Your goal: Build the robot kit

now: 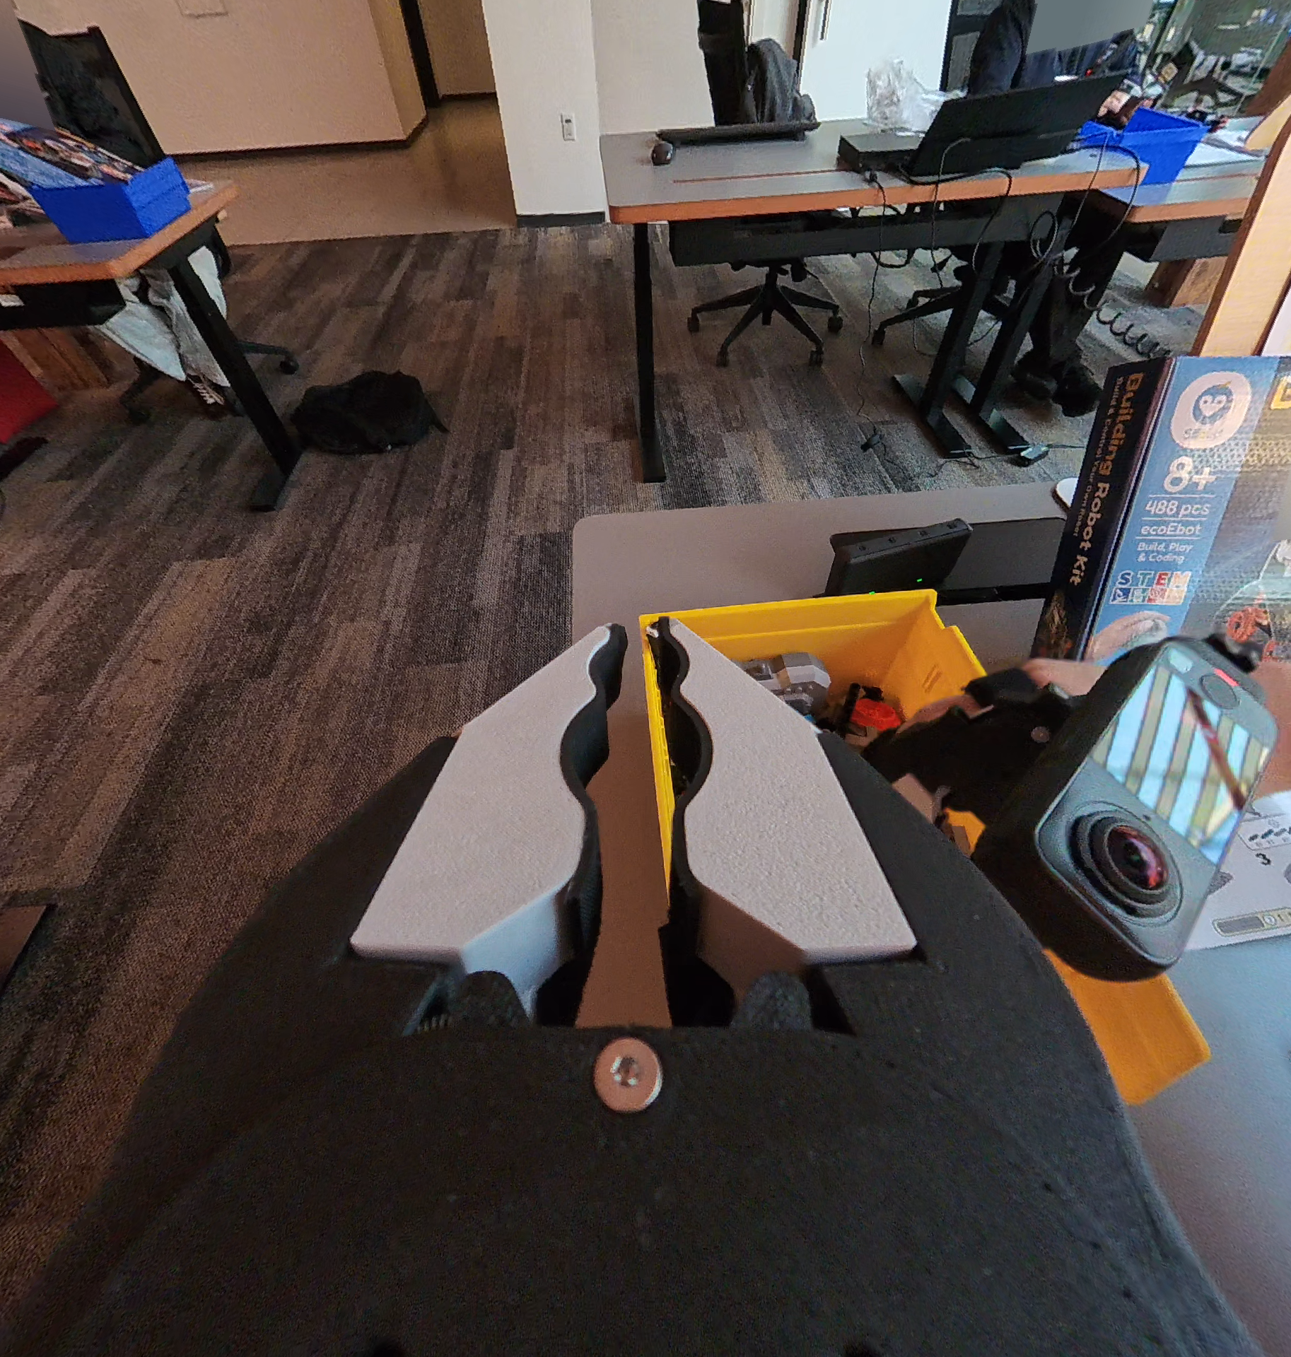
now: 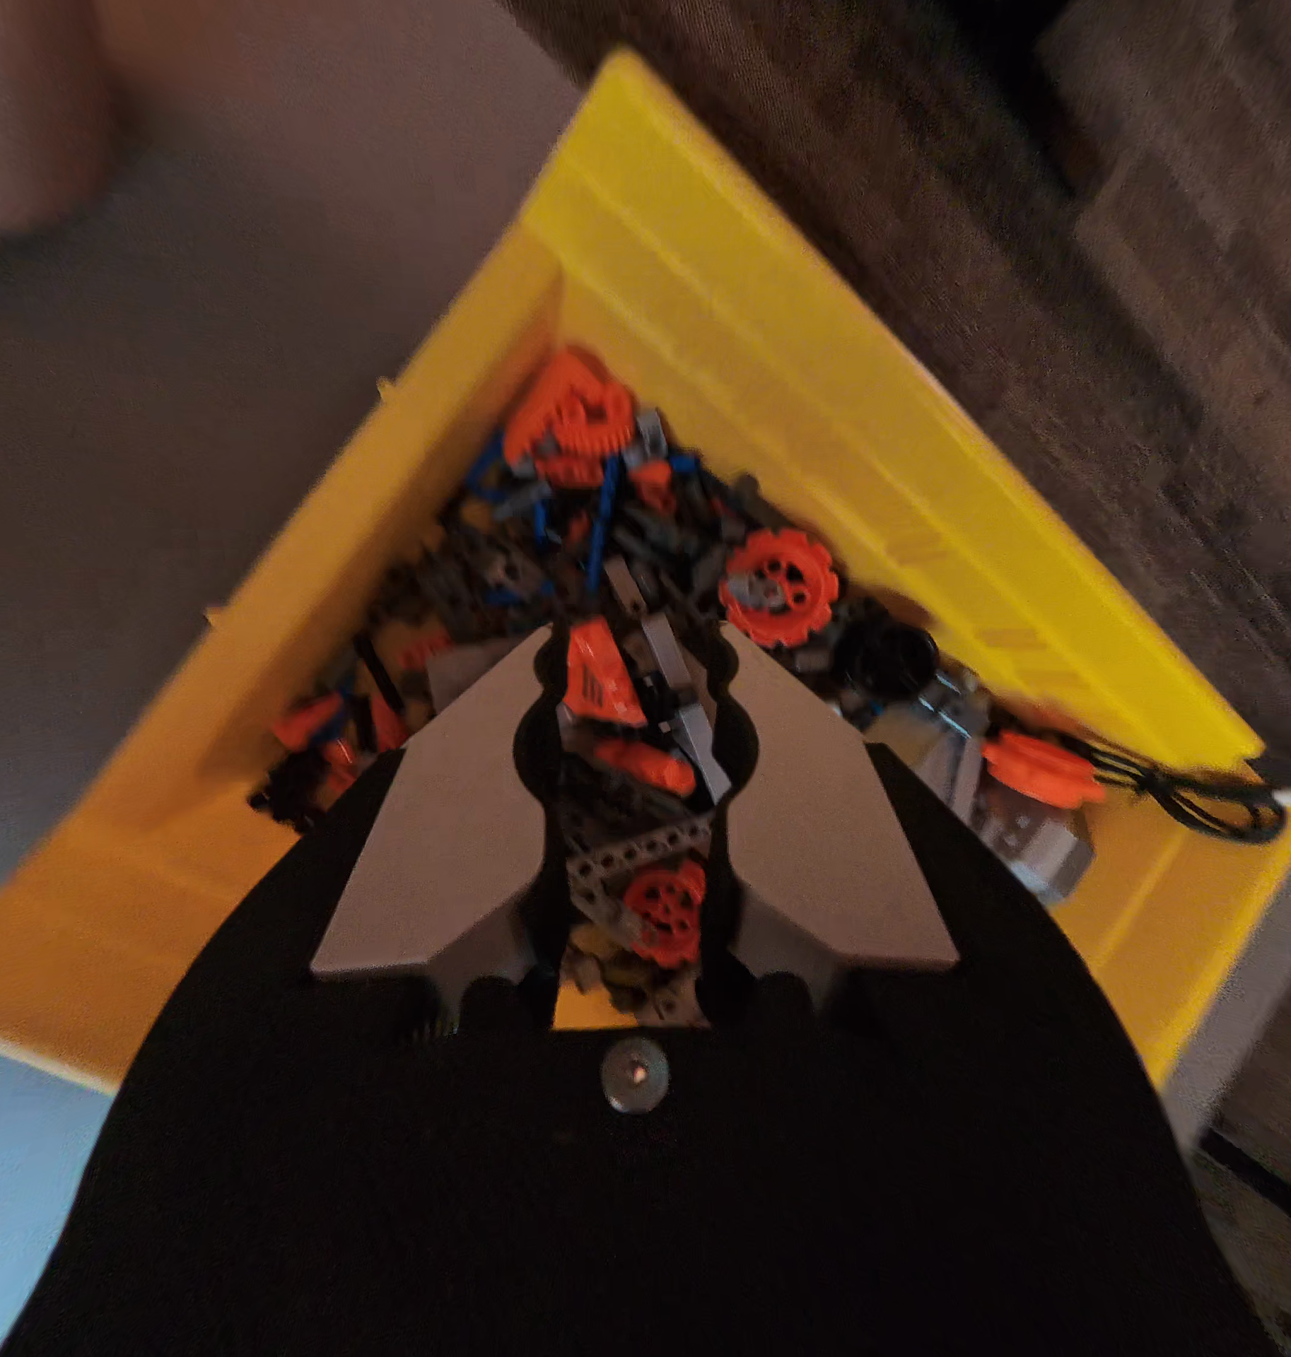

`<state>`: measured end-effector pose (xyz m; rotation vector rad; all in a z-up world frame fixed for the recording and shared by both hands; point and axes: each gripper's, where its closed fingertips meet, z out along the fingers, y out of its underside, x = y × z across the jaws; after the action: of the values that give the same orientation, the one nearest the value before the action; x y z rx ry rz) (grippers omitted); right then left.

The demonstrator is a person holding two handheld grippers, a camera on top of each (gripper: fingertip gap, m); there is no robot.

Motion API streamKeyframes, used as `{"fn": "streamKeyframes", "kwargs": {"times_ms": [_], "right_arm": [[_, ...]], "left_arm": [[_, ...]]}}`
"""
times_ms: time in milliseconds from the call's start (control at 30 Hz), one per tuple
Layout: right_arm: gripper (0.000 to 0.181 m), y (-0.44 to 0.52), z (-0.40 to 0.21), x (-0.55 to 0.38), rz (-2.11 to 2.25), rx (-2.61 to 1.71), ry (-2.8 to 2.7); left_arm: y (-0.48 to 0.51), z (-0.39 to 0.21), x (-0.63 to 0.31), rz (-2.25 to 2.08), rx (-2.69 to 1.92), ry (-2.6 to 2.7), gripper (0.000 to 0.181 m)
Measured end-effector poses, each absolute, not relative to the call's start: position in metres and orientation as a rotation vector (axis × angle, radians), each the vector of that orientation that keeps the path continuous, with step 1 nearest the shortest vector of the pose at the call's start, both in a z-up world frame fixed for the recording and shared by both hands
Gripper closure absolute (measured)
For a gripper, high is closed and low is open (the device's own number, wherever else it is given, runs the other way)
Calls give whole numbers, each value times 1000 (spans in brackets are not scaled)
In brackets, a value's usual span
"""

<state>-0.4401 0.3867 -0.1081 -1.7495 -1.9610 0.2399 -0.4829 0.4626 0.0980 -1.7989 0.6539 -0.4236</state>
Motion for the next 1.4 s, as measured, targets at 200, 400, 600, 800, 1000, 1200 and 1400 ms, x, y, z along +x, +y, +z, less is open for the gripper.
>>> {"fn": "streamKeyframes", "kwargs": {"times_ms": [200, 400, 600, 800, 1000, 1200, 1400], "right_arm": [[144, 359, -136, -467, 414, -1795, -2056], [122, 354, -170, -465, 264, -1746, -2211], [148, 362, -173, -463, 208, -1792, -2193], [152, 382, -164, -445, 101, -1819, -2154], [152, 409, -148, -420, -19, -1868, -2080], [153, 436, -133, -387, -97, -1952, -1977], [145, 445, -122, -382, -13, -1991, -1839]], "left_arm": [[461, 102, -485, -437, -1781, 645, 174], [457, 101, -477, -471, -1774, 687, 173], [449, 103, -467, -498, -1750, 737, 173], [447, 105, -464, -522, -1739, 747, 173], [445, 101, -459, -521, -1751, 779, 173], [444, 100, -457, -526, -1752, 787, 173], [444, 97, -457, -520, -1770, 796, 173]]}}
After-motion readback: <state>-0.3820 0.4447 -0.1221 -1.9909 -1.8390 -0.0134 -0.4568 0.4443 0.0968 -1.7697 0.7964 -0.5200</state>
